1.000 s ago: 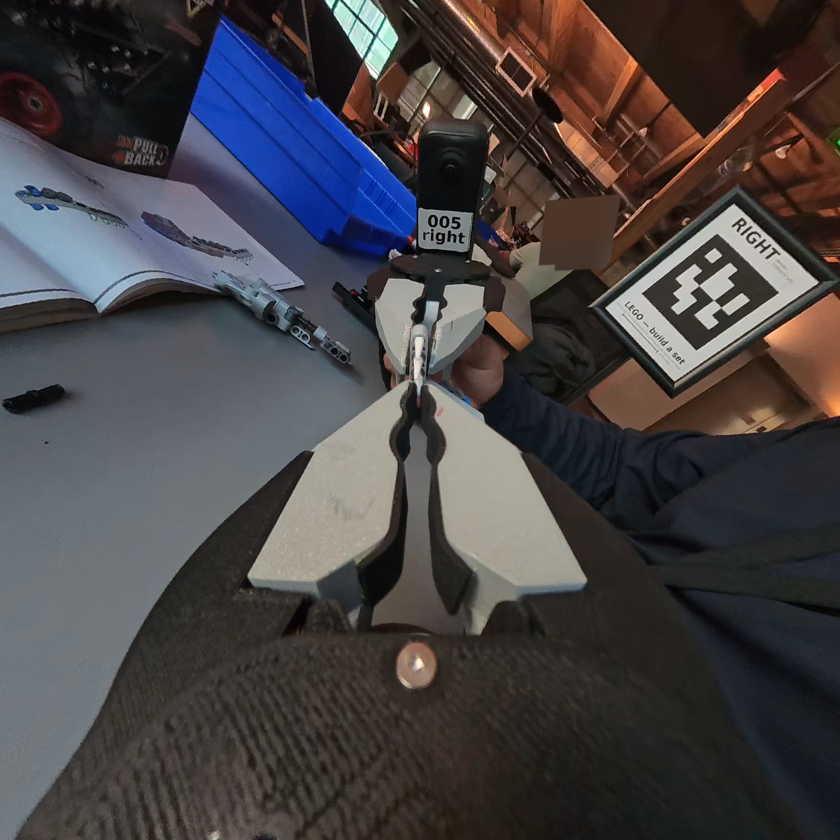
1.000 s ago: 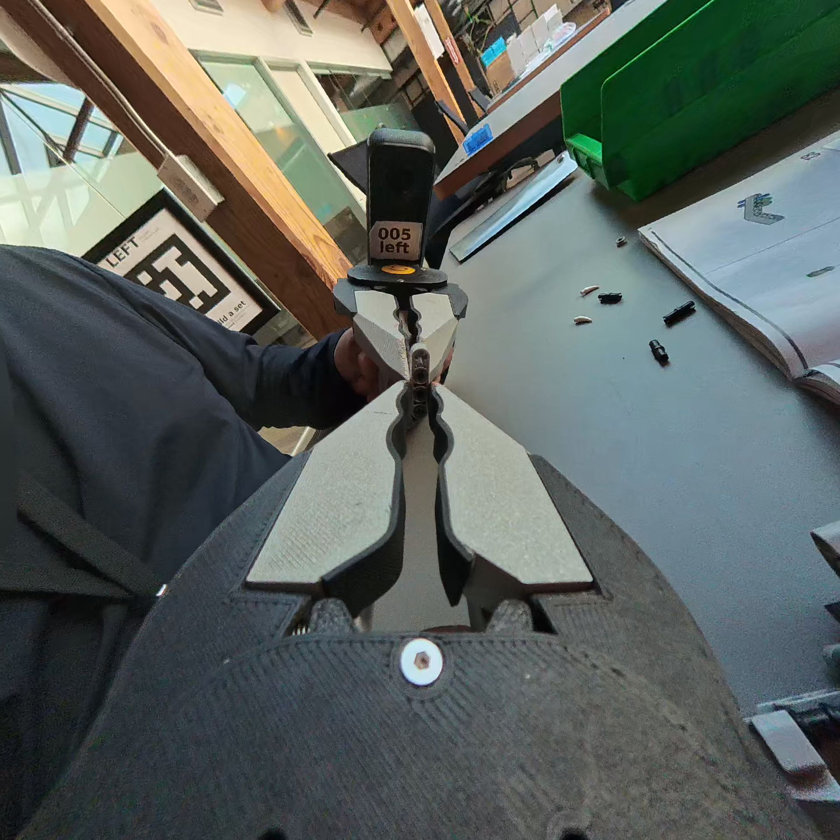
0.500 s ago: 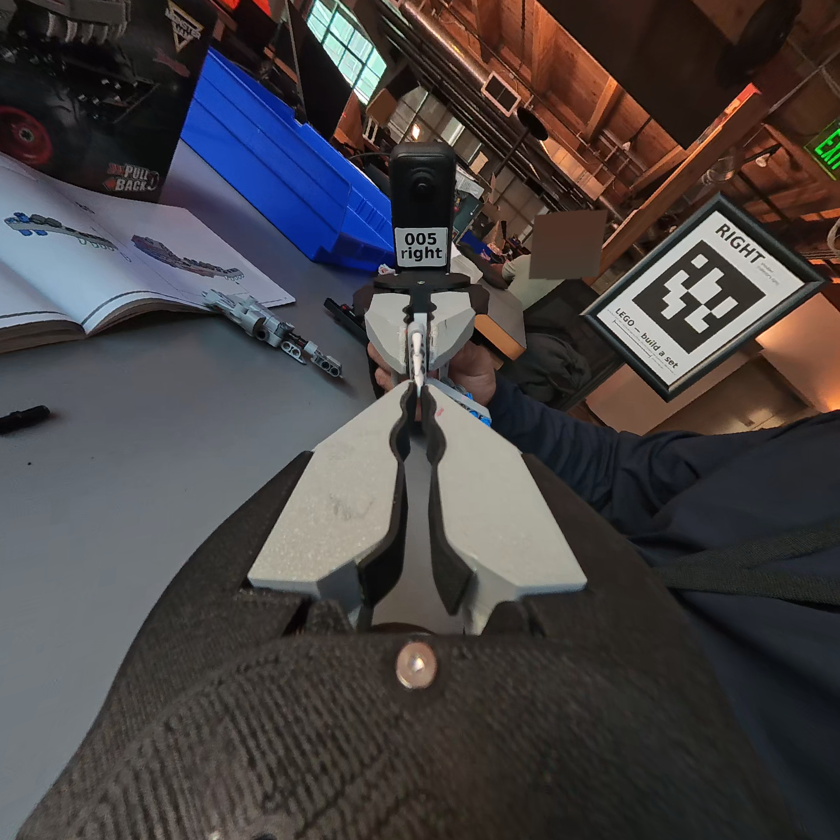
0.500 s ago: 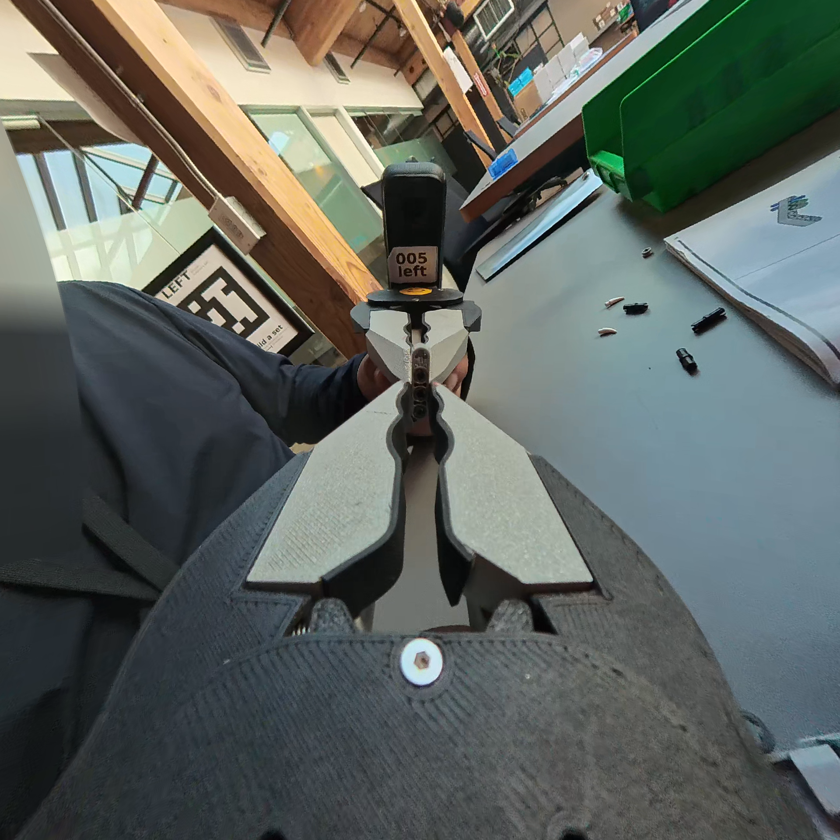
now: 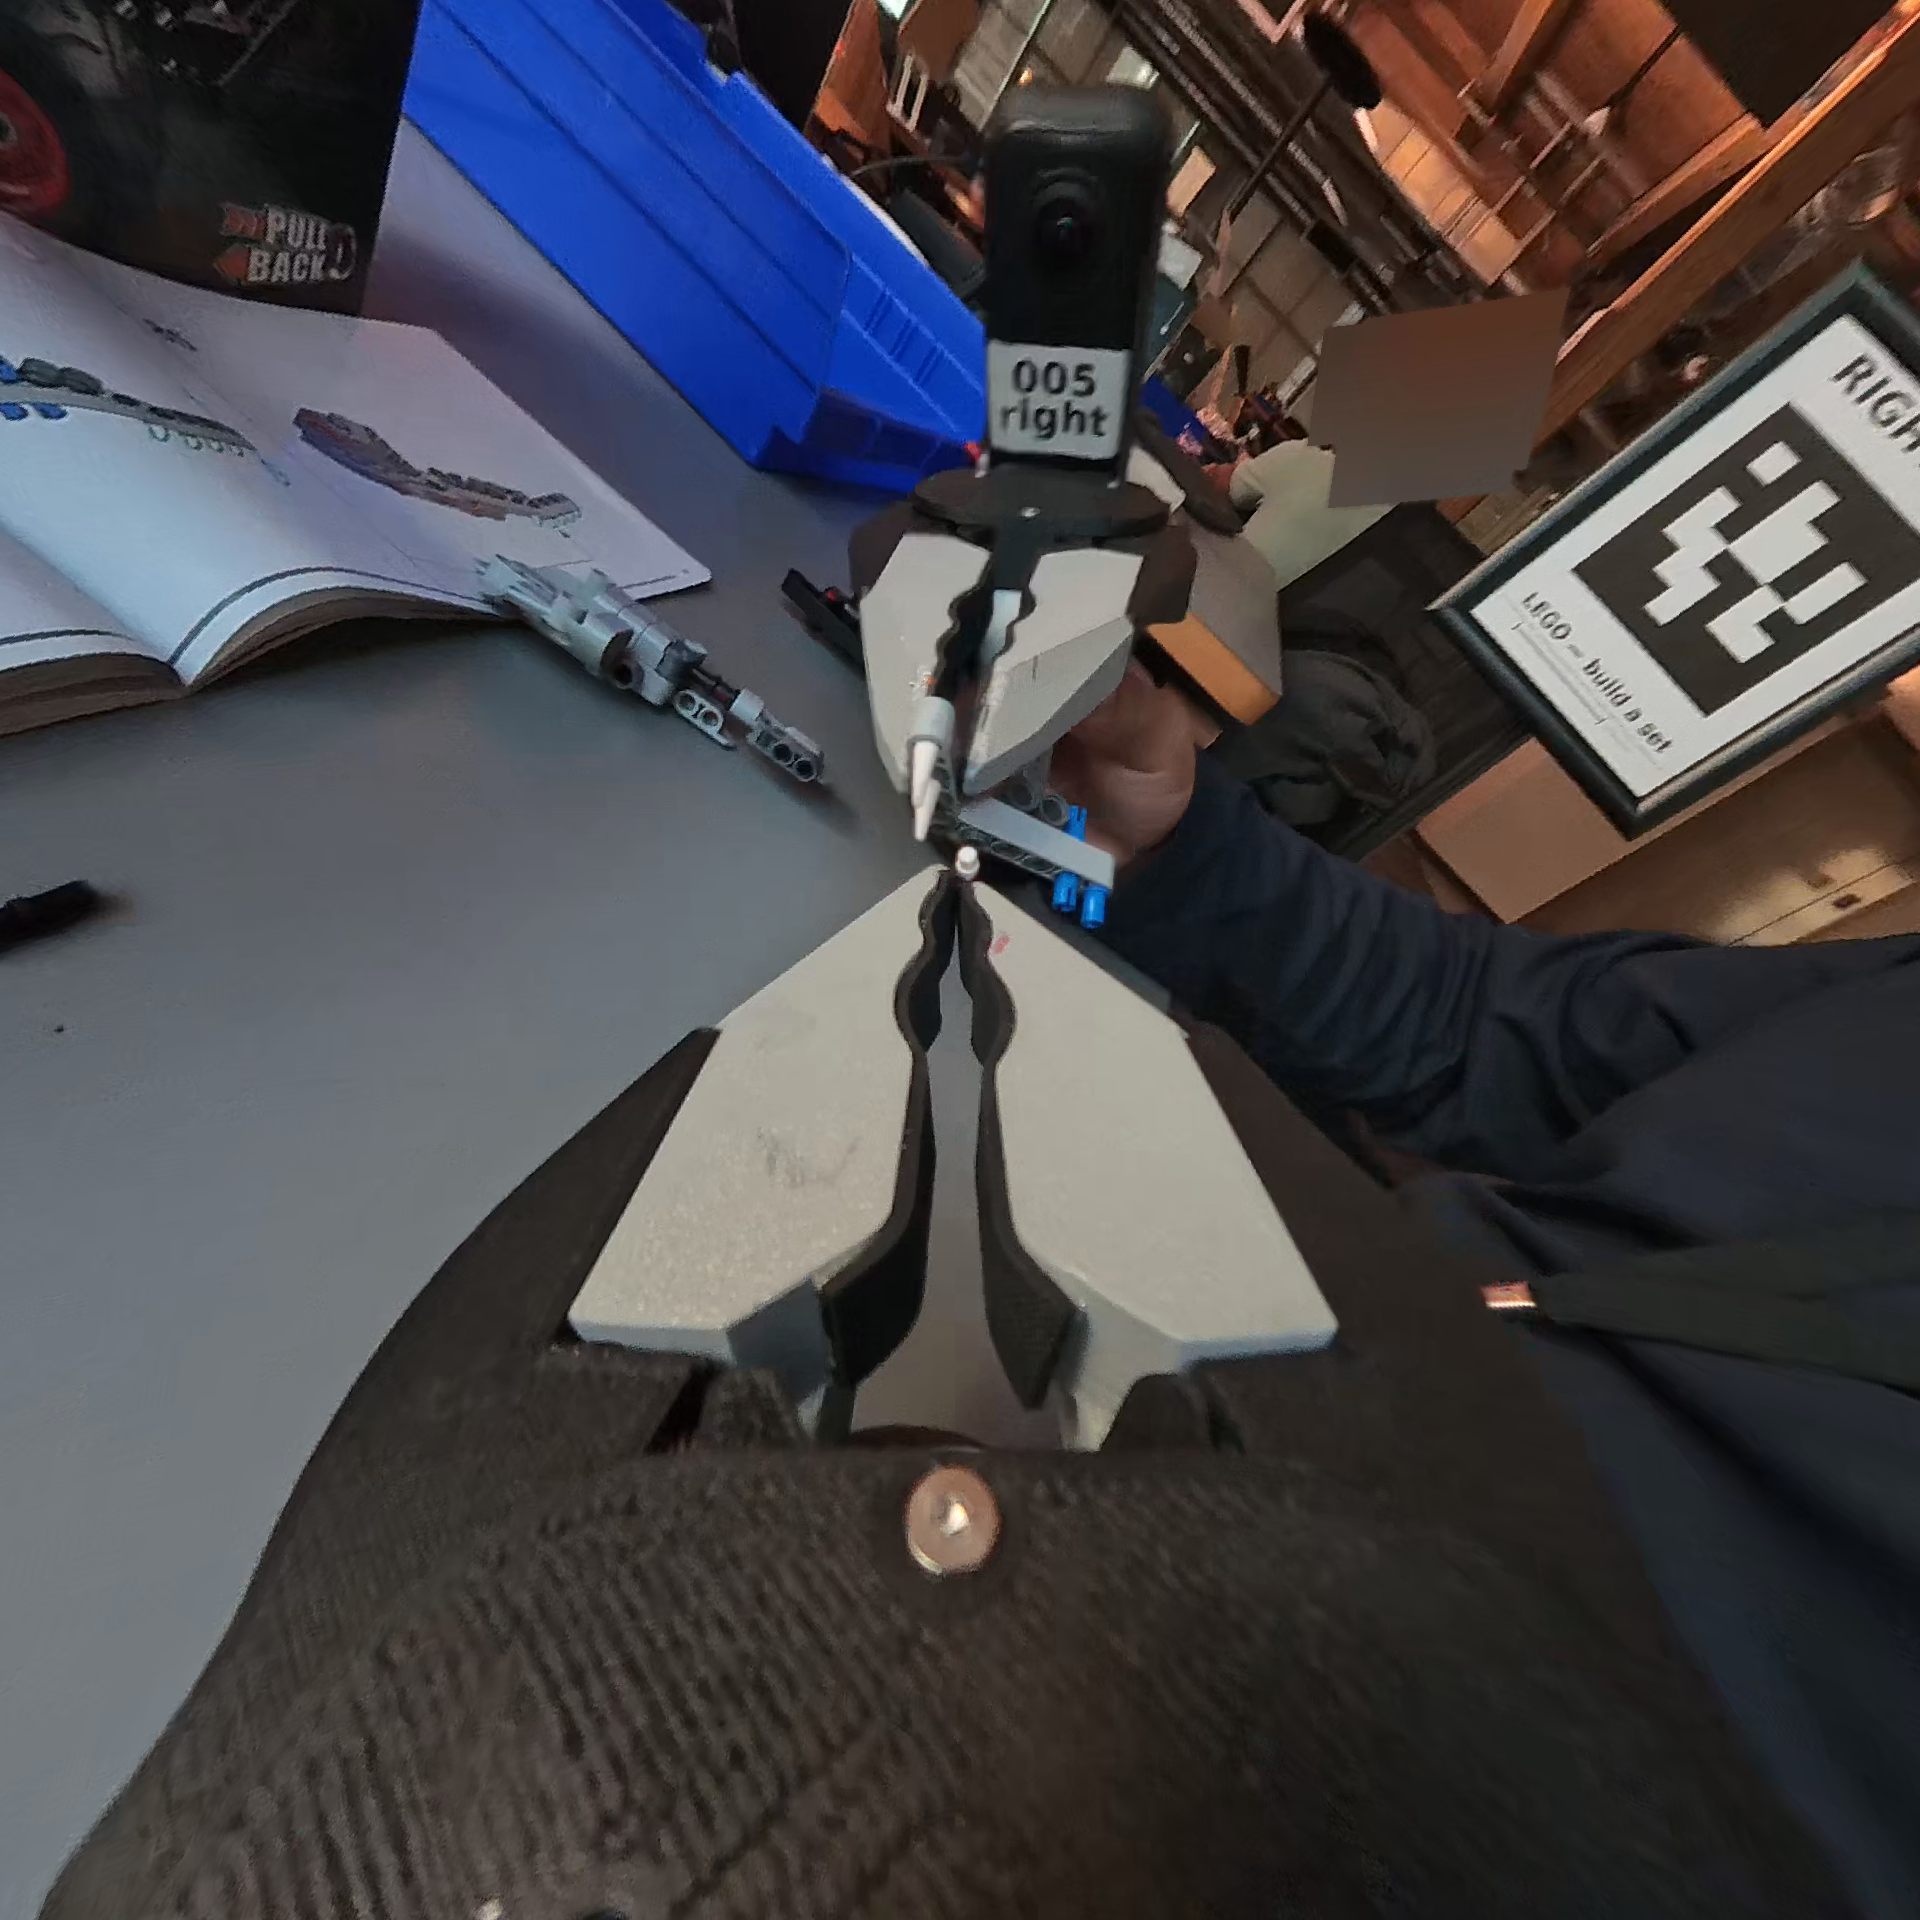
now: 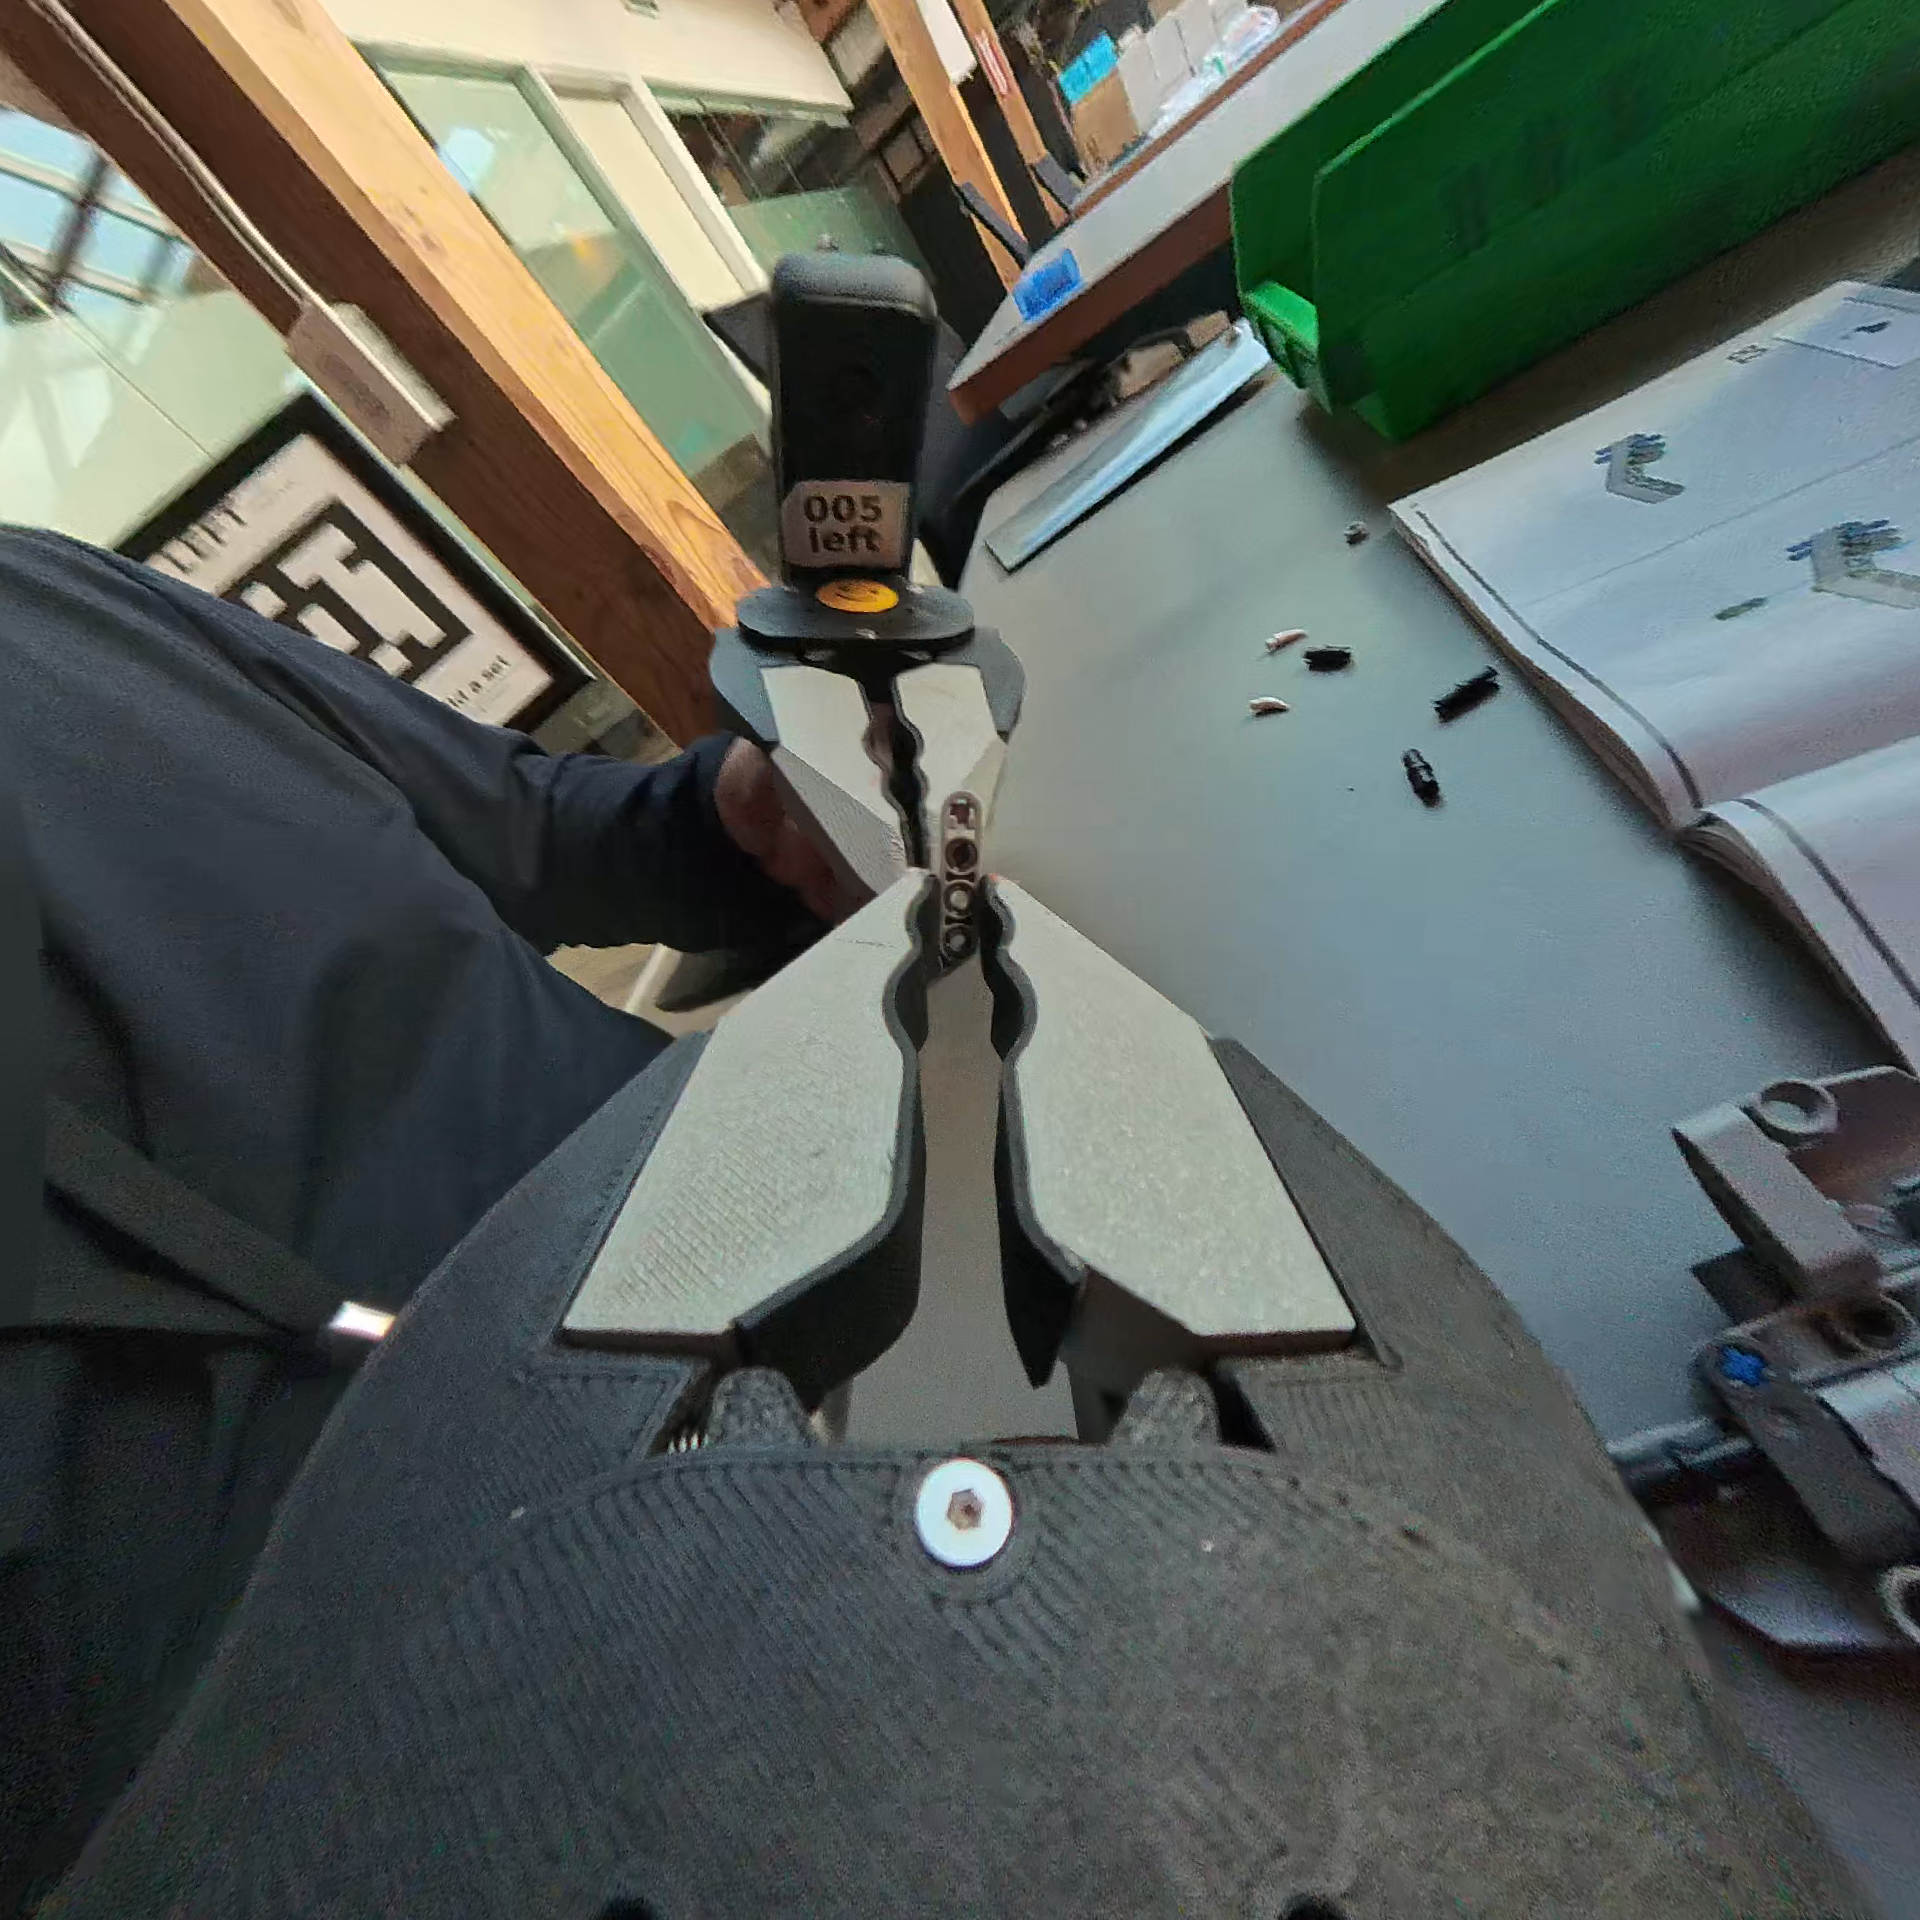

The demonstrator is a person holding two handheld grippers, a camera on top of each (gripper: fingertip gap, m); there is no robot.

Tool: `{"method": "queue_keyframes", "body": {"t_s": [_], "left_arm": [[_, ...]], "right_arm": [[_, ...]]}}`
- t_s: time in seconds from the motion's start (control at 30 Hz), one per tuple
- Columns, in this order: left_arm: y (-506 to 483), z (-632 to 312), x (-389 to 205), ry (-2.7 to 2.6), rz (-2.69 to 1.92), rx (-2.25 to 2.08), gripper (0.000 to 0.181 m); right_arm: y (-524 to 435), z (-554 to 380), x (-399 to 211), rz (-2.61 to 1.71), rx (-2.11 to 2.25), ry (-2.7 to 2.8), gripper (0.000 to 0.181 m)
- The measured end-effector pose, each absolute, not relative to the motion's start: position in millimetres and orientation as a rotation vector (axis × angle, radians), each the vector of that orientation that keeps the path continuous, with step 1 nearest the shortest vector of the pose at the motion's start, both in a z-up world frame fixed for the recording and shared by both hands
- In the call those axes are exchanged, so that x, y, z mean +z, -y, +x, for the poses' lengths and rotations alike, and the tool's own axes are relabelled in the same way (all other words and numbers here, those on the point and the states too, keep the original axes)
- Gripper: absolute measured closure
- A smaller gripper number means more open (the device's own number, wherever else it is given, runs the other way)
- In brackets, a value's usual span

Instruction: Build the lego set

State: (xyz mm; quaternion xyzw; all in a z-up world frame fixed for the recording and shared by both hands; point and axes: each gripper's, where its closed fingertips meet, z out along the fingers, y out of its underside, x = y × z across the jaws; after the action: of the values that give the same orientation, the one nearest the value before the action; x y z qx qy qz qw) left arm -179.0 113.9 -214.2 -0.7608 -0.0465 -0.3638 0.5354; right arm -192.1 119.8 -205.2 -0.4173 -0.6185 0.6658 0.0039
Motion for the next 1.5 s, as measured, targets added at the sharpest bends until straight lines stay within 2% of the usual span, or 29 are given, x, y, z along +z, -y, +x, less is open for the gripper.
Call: {"method": "queue_keyframes", "body": {"t_s": [0.43, 0.57, 0.7, 0.77, 1.03, 1.2, 1.5], "left_arm": [[-98.9, -177.8, -260.5, -0.061, -2.182, -0.666, 0.181], [-97.4, -173.4, -265.1, -0.099, -2.217, -0.643, 0.181], [-97.3, -172.9, -263.7, -0.097, -2.207, -0.645, 0.181], [-97.9, -172.5, -262.3, -0.094, -2.197, -0.653, 0.181], [-100.1, -166.3, -261.0, -0.119, -2.19, -0.66, 0.181], [-100.5, -167.0, -260.7, -0.121, -2.189, -0.657, 0.181], [-102.9, -169.9, -257.2, -0.081, -2.162, -0.683, 0.181]], "right_arm": [[-134.3, -194.4, -279.7, -1.559, 1.394, 2.27, 0.174], [-147.3, -194.8, -278.1, -1.543, 1.313, 2.215, 0.16], [-132.7, -184.4, -247.4, -1.374, 1.508, 2.161, 0.161], [-112.2, -175.2, -236.1, -1.263, 1.607, 2.197, 0.167], [-91.2, -177.2, -251.2, -1.288, 1.603, 2.281, 0.171], [-89.7, -177.6, -251.5, -1.272, 1.592, 2.289, 0.181], [-92.5, -179.8, -243.2, -1.29, 1.677, 2.224, 0.181]]}}
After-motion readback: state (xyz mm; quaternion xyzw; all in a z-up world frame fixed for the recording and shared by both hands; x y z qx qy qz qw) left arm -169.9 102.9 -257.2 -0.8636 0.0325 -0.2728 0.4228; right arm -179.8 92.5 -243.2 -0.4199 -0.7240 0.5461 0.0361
